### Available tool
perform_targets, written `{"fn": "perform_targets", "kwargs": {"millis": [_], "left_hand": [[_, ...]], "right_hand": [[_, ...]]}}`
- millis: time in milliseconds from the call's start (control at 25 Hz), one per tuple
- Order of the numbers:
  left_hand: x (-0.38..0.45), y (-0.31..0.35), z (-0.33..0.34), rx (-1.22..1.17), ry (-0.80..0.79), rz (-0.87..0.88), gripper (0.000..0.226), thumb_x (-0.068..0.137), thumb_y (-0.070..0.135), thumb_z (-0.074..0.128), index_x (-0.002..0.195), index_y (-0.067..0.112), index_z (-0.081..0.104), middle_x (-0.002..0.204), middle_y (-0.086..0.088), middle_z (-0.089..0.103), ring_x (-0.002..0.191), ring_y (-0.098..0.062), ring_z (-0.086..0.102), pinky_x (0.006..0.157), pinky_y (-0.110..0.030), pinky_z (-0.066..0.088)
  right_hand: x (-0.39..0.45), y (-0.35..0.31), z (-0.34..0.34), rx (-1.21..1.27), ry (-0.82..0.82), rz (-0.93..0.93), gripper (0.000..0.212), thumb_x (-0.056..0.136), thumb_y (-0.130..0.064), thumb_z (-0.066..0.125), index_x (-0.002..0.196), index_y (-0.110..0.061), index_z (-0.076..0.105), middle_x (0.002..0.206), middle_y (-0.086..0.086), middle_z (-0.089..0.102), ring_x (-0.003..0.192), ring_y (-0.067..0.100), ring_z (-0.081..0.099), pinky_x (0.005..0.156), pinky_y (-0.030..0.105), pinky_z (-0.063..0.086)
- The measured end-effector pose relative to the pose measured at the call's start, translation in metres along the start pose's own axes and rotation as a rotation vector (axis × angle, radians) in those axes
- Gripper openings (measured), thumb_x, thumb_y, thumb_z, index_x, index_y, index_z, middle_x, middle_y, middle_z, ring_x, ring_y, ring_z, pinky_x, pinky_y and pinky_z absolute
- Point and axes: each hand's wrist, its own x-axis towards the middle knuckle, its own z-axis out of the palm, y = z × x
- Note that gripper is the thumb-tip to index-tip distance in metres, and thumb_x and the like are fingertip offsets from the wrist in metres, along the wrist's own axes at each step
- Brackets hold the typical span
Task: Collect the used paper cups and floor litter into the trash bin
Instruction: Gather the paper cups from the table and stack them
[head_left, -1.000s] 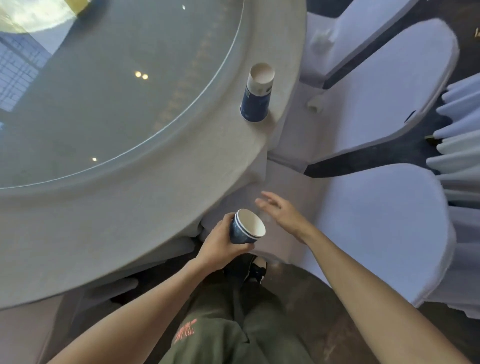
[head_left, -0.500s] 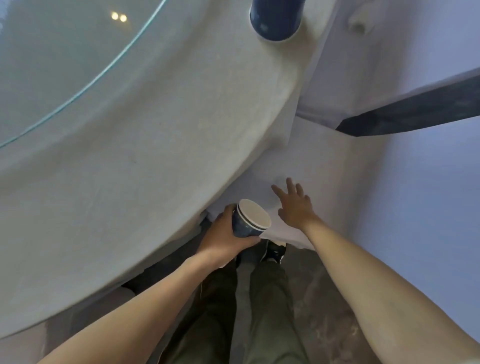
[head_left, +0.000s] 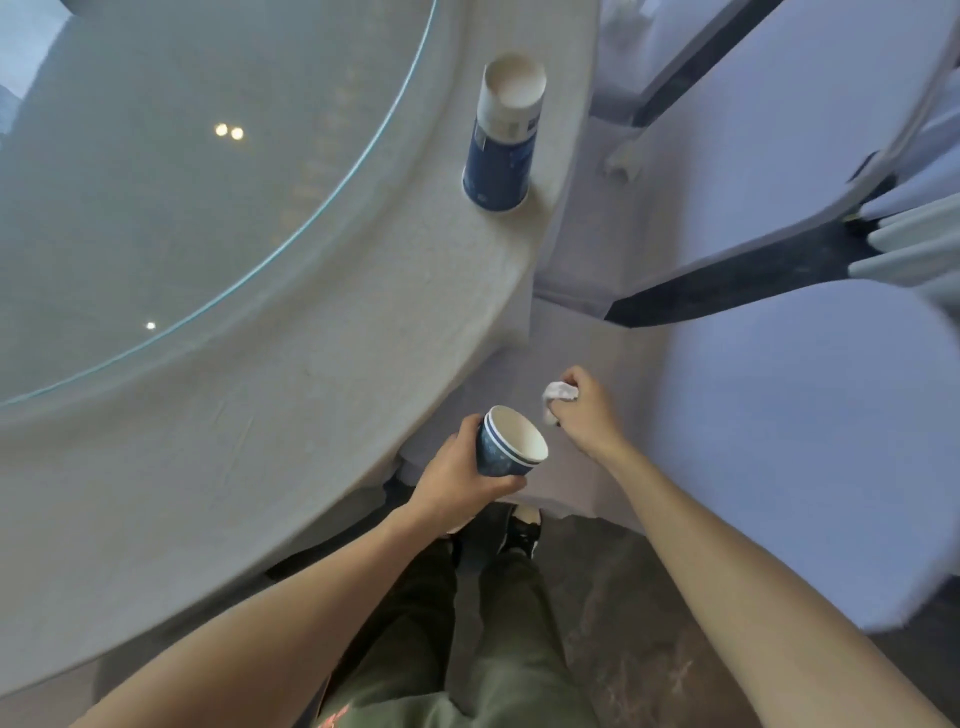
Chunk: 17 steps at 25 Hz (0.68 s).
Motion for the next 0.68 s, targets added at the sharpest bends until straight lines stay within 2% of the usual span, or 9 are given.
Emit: {"fn": "perform_targets", "kwargs": {"millis": [120,240,320,400,480,520,600,680], "left_hand": [[-0.017,0.039,-0.02,-0.037,0.041,0.078,0.083,0.072,0.044,0.088,0.139,0.033,0.041,0.131,0.012,0.056,0.117,-0.008,0.057,0.089,-0.02,0.049],[-0.029,0.07,-0.041,-0.105,0.104,0.165,0.078,0.067,0.045,0.087,0.132,0.039,0.044,0.123,0.014,0.061,0.111,-0.006,0.062,0.089,-0.026,0.055],[-0.034,0.089,-0.058,-0.154,0.162,0.208,0.076,0.065,0.045,0.086,0.13,0.038,0.047,0.118,0.014,0.064,0.105,-0.004,0.065,0.087,-0.03,0.058],[-0.037,0.102,-0.074,-0.191,0.224,0.251,0.074,0.065,0.042,0.086,0.129,0.037,0.05,0.114,0.012,0.067,0.097,-0.005,0.068,0.079,-0.03,0.058],[-0.04,0.109,-0.089,-0.216,0.262,0.288,0.072,0.065,0.039,0.086,0.127,0.039,0.05,0.109,0.01,0.069,0.082,-0.007,0.067,0.066,-0.026,0.052],[-0.041,0.11,-0.095,-0.225,0.274,0.295,0.071,0.066,0.039,0.086,0.126,0.042,0.05,0.109,0.01,0.069,0.079,-0.006,0.065,0.065,-0.024,0.05],[-0.043,0.109,-0.106,-0.231,0.315,0.295,0.072,0.066,0.039,0.087,0.126,0.045,0.048,0.112,0.015,0.068,0.086,-0.002,0.066,0.068,-0.019,0.048],[-0.046,0.108,-0.115,-0.246,0.346,0.28,0.072,0.066,0.038,0.087,0.127,0.043,0.049,0.111,0.018,0.068,0.087,-0.004,0.067,0.067,-0.02,0.049]], "right_hand": [[-0.031,-0.069,-0.055,0.201,0.087,-0.074,0.015,0.074,-0.017,0.063,0.074,-0.031,0.055,0.074,-0.005,0.07,0.077,0.025,0.07,0.067,0.041,0.056],[-0.076,-0.132,-0.093,0.269,0.111,-0.205,0.014,0.08,-0.011,0.074,0.088,-0.011,0.062,0.076,-0.011,0.067,0.069,0.002,0.062,0.067,0.024,0.05],[-0.1,-0.158,-0.103,0.254,0.068,-0.283,0.02,0.081,-0.015,0.079,0.092,-0.008,0.064,0.079,-0.006,0.066,0.071,0.004,0.059,0.068,0.024,0.049],[-0.118,-0.177,-0.105,0.179,-0.018,-0.344,0.016,0.085,-0.02,0.08,0.091,-0.012,0.068,0.083,0.002,0.069,0.074,0.008,0.06,0.071,0.027,0.049],[-0.127,-0.19,-0.102,0.141,-0.054,-0.38,0.009,0.092,-0.027,0.074,0.093,-0.018,0.073,0.097,0.004,0.073,0.084,0.009,0.067,0.079,0.028,0.053],[-0.129,-0.196,-0.101,0.13,-0.029,-0.401,0.012,0.095,-0.027,0.07,0.096,-0.017,0.076,0.103,0.004,0.072,0.091,0.012,0.068,0.084,0.03,0.053],[-0.128,-0.206,-0.101,0.045,-0.002,-0.468,0.025,0.101,-0.025,0.061,0.096,-0.009,0.079,0.104,0.002,0.073,0.098,0.017,0.065,0.093,0.034,0.051],[-0.123,-0.218,-0.101,-0.111,-0.036,-0.523,0.03,0.102,-0.026,0.058,0.093,-0.01,0.082,0.102,-0.004,0.072,0.1,0.015,0.06,0.097,0.032,0.046]]}}
